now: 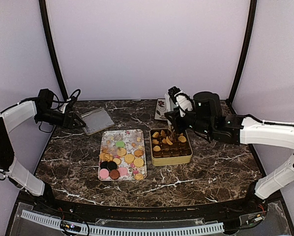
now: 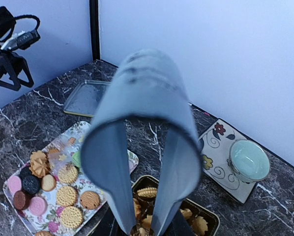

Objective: Pack the cookies
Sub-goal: Place the fake cookies in the empty pocket of the box.

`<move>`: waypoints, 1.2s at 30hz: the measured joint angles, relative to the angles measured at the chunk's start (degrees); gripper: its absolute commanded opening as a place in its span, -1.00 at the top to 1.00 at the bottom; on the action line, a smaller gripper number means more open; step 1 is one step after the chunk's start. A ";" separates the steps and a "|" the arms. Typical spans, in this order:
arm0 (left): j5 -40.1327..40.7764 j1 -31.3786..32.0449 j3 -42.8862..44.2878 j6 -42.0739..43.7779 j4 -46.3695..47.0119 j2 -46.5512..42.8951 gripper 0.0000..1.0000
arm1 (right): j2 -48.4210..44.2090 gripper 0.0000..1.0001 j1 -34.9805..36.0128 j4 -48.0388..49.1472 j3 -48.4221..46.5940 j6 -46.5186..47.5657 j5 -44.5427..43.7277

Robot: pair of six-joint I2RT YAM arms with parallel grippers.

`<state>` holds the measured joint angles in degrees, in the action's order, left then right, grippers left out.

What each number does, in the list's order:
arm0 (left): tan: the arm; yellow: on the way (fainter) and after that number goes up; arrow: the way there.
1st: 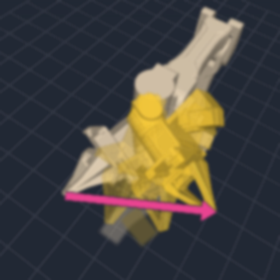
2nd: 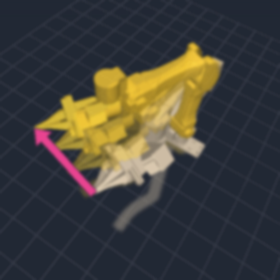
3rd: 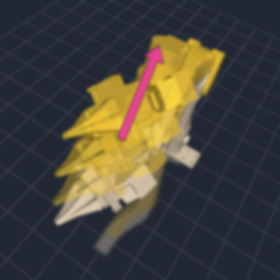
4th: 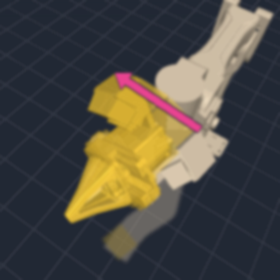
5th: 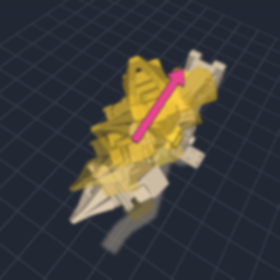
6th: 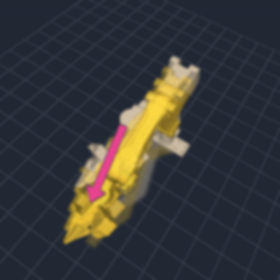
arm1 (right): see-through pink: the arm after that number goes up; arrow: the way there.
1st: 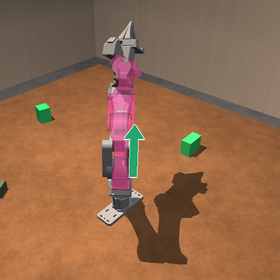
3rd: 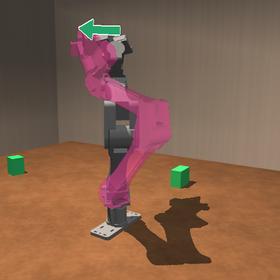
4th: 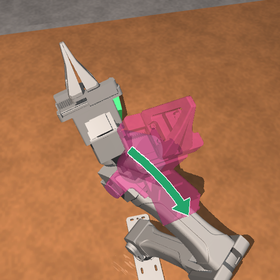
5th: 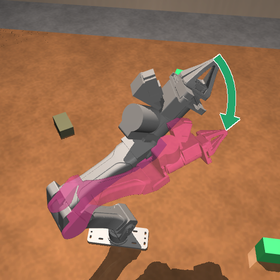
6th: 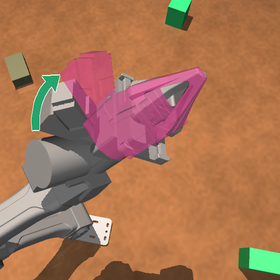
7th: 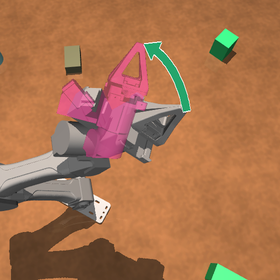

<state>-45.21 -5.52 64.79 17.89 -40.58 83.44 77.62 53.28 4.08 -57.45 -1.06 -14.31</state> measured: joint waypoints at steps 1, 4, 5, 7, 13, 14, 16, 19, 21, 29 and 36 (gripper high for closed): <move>0.00 0.00 0.00 0.00 -0.02 0.00 -0.82 | 0.11 1.00 -0.31 -0.98 0.00 1.22 -0.13; 0.00 0.00 0.00 0.09 -0.04 0.00 -0.81 | 1.01 1.00 -0.72 -2.47 0.00 3.93 -0.13; 0.00 0.00 0.00 0.13 -0.07 0.00 -0.82 | 1.46 1.00 -0.83 -2.84 0.00 4.76 -0.11; 0.00 0.00 0.00 0.17 -0.09 0.00 -0.82 | 2.60 1.00 -0.83 -3.41 0.00 6.05 -0.02; 0.00 0.00 0.00 0.20 -0.31 0.00 -0.81 | 4.57 1.00 -0.85 -4.17 -0.09 8.61 1.29; 0.00 0.00 0.00 0.17 -0.31 0.00 -0.82 | 4.63 1.00 -0.83 -4.22 -0.20 9.03 1.64; 0.00 0.00 0.00 0.20 -0.28 0.00 -0.81 | 4.83 1.00 -0.85 -4.26 -0.52 9.75 2.60; 0.00 0.00 0.00 0.17 -0.28 0.00 -0.82 | 5.05 1.00 -0.85 -4.37 -1.03 11.32 4.00; 0.00 0.00 0.00 0.17 -0.31 0.00 -0.81 | 5.11 1.00 -0.85 -4.79 -1.49 12.22 4.50; 0.00 0.00 0.00 0.17 -0.28 0.00 -0.81 | 5.11 1.00 -0.85 -4.94 -4.59 14.32 7.17; 0.00 0.00 0.00 0.17 -0.31 0.00 -0.81 | 6.08 1.00 -0.83 -3.96 -4.63 14.32 8.61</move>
<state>-45.21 -5.52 64.79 18.06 -40.88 83.44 83.70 52.45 0.12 -62.08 13.26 -5.69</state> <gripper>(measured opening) 0.906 0.223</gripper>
